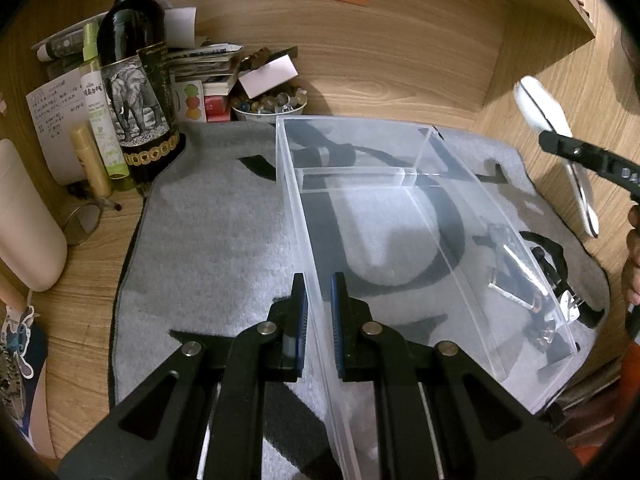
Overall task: Organize rigid objects
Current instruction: 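Lift the white device with the right tool, lower it into the box, open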
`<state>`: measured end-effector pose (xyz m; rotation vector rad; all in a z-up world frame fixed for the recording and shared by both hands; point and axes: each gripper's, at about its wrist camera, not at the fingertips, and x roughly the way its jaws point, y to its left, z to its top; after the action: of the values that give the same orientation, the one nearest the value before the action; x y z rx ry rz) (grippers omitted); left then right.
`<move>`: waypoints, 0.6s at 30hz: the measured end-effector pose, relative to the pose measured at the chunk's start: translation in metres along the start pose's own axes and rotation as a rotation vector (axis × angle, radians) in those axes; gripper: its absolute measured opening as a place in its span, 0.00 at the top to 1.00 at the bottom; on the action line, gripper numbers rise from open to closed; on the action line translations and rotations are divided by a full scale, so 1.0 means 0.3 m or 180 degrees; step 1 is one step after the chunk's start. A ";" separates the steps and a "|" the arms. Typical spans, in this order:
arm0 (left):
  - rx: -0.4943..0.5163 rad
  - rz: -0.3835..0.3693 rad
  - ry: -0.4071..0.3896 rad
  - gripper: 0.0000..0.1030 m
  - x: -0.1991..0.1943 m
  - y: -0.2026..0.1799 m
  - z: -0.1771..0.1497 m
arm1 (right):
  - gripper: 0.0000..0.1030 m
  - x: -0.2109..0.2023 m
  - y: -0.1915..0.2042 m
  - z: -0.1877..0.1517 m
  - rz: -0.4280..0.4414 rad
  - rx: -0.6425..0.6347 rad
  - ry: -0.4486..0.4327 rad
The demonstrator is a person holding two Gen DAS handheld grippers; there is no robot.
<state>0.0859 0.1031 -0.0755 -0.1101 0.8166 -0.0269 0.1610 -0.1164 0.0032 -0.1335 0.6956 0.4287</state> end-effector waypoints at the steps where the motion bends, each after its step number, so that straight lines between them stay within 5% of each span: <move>1: 0.0000 0.0000 0.0000 0.90 0.000 0.000 0.000 | 0.71 -0.013 0.021 0.006 0.0037 -0.0028 -0.0034; 10: -0.0020 -0.0008 -0.0023 0.89 0.000 0.003 0.000 | 0.71 -0.021 0.176 0.048 0.0349 -0.0272 -0.0112; 18: -0.0034 -0.0024 -0.0047 0.89 -0.001 0.004 0.000 | 0.71 0.090 0.308 0.044 0.0543 -0.0460 0.0170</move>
<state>0.0855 0.1042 -0.0755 -0.1235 0.8017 -0.0287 0.1479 -0.0203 -0.0022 -0.2235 0.7311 0.6412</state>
